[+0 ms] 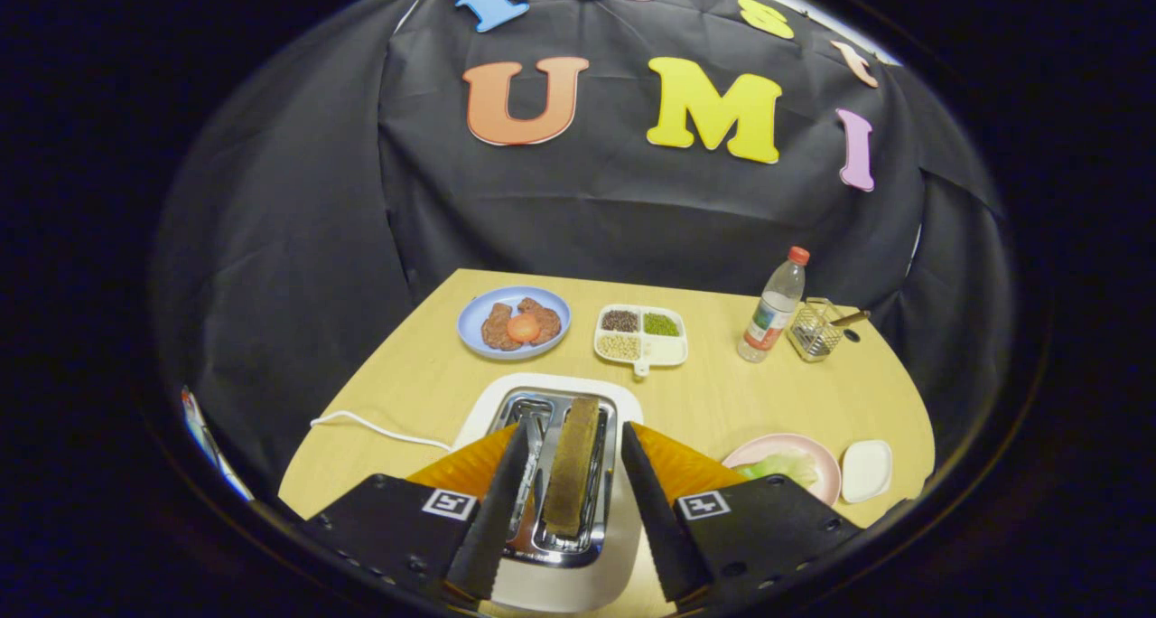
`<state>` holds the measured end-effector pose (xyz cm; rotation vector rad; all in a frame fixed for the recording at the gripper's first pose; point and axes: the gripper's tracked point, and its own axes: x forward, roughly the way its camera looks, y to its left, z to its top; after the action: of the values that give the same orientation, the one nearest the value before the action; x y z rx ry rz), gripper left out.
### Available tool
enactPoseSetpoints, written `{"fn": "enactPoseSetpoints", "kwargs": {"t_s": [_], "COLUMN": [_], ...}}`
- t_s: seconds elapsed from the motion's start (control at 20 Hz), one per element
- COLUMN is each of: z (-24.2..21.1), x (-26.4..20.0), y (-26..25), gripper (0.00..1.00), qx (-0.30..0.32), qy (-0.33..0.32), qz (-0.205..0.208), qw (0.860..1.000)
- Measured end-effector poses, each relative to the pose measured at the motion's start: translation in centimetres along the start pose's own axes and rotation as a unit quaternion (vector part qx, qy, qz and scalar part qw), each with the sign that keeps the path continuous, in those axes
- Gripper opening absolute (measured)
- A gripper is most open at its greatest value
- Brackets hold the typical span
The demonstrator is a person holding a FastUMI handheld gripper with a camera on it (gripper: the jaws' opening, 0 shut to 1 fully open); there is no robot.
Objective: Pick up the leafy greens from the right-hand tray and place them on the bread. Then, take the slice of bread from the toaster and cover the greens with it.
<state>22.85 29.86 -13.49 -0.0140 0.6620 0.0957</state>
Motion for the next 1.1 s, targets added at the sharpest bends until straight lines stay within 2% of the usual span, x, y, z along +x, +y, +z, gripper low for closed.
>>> {"fn": "enactPoseSetpoints", "kwargs": {"t_s": [0.2,0.3,0.35,0.9,1.1], "z": [-0.6,-0.5,-0.5,4.0,4.5], "x": [0.3,-0.2,-0.4,-7.4,-9.8], "y": [0.1,-0.3,-0.1,0.4,0.4], "gripper": [0.21,0.18,0.09,0.08,0.08], "qx": [-0.001,-0.007,-0.008,0.007,0.006], "qy": [0.016,0.012,0.01,-0.09,-0.105], "qz": [0.0,-0.007,-0.004,0.028,0.037], "qw": [1.0,1.0,1.0,0.996,0.994]}}
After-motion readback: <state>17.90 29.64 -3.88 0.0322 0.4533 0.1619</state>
